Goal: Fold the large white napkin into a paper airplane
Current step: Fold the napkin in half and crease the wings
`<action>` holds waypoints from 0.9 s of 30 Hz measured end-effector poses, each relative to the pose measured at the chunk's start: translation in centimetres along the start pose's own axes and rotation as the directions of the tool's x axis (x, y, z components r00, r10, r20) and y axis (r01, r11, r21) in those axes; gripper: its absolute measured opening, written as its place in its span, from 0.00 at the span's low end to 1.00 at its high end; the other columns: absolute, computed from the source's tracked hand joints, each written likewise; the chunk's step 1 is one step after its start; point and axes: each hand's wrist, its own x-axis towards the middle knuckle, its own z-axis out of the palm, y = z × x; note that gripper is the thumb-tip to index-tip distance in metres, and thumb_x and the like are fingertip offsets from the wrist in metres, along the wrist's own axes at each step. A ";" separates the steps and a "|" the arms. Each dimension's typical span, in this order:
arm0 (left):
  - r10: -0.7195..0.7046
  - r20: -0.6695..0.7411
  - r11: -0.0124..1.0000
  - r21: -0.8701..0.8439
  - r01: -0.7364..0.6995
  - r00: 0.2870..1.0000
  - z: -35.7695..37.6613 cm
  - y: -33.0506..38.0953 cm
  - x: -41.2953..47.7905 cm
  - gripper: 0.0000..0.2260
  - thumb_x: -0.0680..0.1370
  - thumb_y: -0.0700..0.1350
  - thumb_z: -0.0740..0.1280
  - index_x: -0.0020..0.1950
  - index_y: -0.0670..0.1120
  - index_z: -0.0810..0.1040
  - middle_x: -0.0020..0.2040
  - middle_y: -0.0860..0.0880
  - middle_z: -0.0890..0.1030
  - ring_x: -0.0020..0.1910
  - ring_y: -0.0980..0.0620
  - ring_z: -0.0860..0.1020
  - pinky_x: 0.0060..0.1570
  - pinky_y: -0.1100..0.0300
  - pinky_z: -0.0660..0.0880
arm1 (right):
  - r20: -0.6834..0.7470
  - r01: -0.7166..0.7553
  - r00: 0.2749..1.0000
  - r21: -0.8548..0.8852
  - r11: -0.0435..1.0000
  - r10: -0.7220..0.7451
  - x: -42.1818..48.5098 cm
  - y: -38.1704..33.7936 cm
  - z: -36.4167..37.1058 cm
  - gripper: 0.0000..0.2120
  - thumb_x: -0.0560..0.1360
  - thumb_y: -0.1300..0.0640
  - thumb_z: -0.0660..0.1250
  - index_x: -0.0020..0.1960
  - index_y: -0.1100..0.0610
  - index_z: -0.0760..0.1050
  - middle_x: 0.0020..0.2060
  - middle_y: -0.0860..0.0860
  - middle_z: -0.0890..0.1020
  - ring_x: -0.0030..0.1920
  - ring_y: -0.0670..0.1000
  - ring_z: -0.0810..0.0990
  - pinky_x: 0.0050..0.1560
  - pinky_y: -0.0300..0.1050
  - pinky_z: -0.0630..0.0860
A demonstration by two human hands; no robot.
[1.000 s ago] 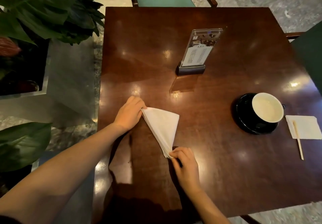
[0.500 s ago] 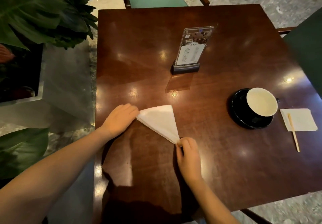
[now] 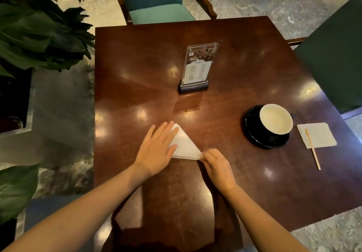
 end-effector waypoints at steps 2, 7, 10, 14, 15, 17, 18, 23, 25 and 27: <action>-0.008 0.078 1.000 0.003 0.007 0.997 1.3 2.1 1.6 0.25 0.79 0.54 0.46 0.74 0.48 0.59 0.75 0.48 0.61 0.75 0.48 0.58 0.72 0.47 0.49 | 0.015 -0.007 1.000 0.024 1.000 0.007 -0.1 0.0 -0.1 0.10 0.76 0.55 0.58 0.45 0.58 0.77 0.40 0.51 0.79 0.43 0.46 0.71 0.45 0.39 0.69; -0.019 0.193 0.995 0.096 0.000 0.981 4.8 2.8 1.7 0.25 0.79 0.57 0.49 0.74 0.47 0.60 0.75 0.49 0.63 0.75 0.51 0.55 0.71 0.47 0.47 | 0.069 0.002 0.998 0.063 0.998 -0.007 0.1 0.3 -0.3 0.08 0.77 0.55 0.59 0.45 0.56 0.76 0.41 0.50 0.78 0.44 0.46 0.72 0.45 0.39 0.69; 0.016 0.181 0.996 0.079 -0.031 0.983 4.9 2.1 1.7 0.26 0.79 0.59 0.49 0.75 0.48 0.59 0.75 0.50 0.61 0.75 0.52 0.55 0.71 0.49 0.45 | 0.081 0.025 0.996 0.051 0.998 -0.029 0.2 0.7 0.0 0.05 0.77 0.58 0.62 0.44 0.57 0.75 0.41 0.50 0.78 0.43 0.46 0.70 0.44 0.39 0.68; 0.018 0.197 0.993 0.114 -0.041 0.980 4.3 0.2 1.5 0.29 0.79 0.61 0.44 0.75 0.47 0.59 0.75 0.50 0.61 0.74 0.53 0.57 0.70 0.48 0.51 | 0.072 0.043 0.996 0.027 0.999 -0.044 0.0 1.1 0.5 0.01 0.75 0.61 0.66 0.45 0.57 0.76 0.42 0.50 0.79 0.44 0.45 0.69 0.46 0.38 0.67; 0.019 0.198 0.993 0.114 -0.042 0.980 4.2 -0.5 1.3 0.29 0.79 0.61 0.43 0.75 0.47 0.58 0.75 0.50 0.60 0.74 0.53 0.57 0.70 0.49 0.51 | 0.068 0.041 0.997 0.029 0.999 -0.043 -0.1 1.1 0.6 0.01 0.75 0.61 0.66 0.46 0.56 0.76 0.43 0.50 0.79 0.44 0.44 0.69 0.46 0.37 0.67; 0.015 0.210 0.992 0.120 -0.041 0.978 4.1 -1.7 0.9 0.28 0.79 0.61 0.39 0.76 0.49 0.55 0.76 0.51 0.59 0.74 0.53 0.55 0.70 0.50 0.49 | 0.069 0.026 0.997 0.054 0.998 -0.030 -0.1 1.3 0.6 0.02 0.76 0.60 0.65 0.46 0.57 0.76 0.43 0.50 0.79 0.45 0.45 0.70 0.46 0.37 0.69; -0.007 0.220 0.992 0.123 -0.021 0.976 4.0 -2.4 0.7 0.28 0.79 0.60 0.38 0.76 0.50 0.53 0.76 0.51 0.58 0.74 0.53 0.54 0.70 0.50 0.48 | 0.074 0.018 0.997 0.059 0.998 -0.023 -0.1 1.3 0.7 0.02 0.76 0.60 0.65 0.46 0.57 0.77 0.43 0.50 0.79 0.45 0.45 0.71 0.44 0.37 0.71; -0.129 0.265 0.991 0.071 0.114 0.956 3.2 -5.7 -0.3 0.32 0.72 0.64 0.27 0.74 0.52 0.39 0.75 0.57 0.40 0.73 0.58 0.37 0.71 0.55 0.34 | 0.070 0.006 0.998 0.063 0.998 -0.010 -0.2 1.2 0.8 0.03 0.76 0.59 0.64 0.45 0.57 0.76 0.43 0.50 0.78 0.44 0.47 0.73 0.41 0.40 0.74; -0.125 0.307 0.992 0.062 0.111 0.943 2.4 -5.6 -0.3 0.32 0.73 0.64 0.28 0.74 0.52 0.40 0.74 0.57 0.39 0.73 0.57 0.36 0.72 0.54 0.36 | 0.053 0.007 0.999 0.073 0.997 -0.011 -0.2 1.2 1.0 0.03 0.76 0.59 0.65 0.45 0.57 0.76 0.42 0.50 0.78 0.43 0.47 0.73 0.41 0.40 0.74; -0.157 0.284 0.984 -0.033 0.173 0.946 1.8 -4.7 0.4 0.27 0.80 0.59 0.44 0.76 0.49 0.53 0.77 0.52 0.49 0.76 0.52 0.46 0.74 0.52 0.45 | 0.038 0.001 0.999 0.076 0.997 -0.003 -0.4 1.2 1.2 0.02 0.75 0.59 0.65 0.45 0.57 0.76 0.42 0.50 0.79 0.44 0.48 0.74 0.41 0.41 0.75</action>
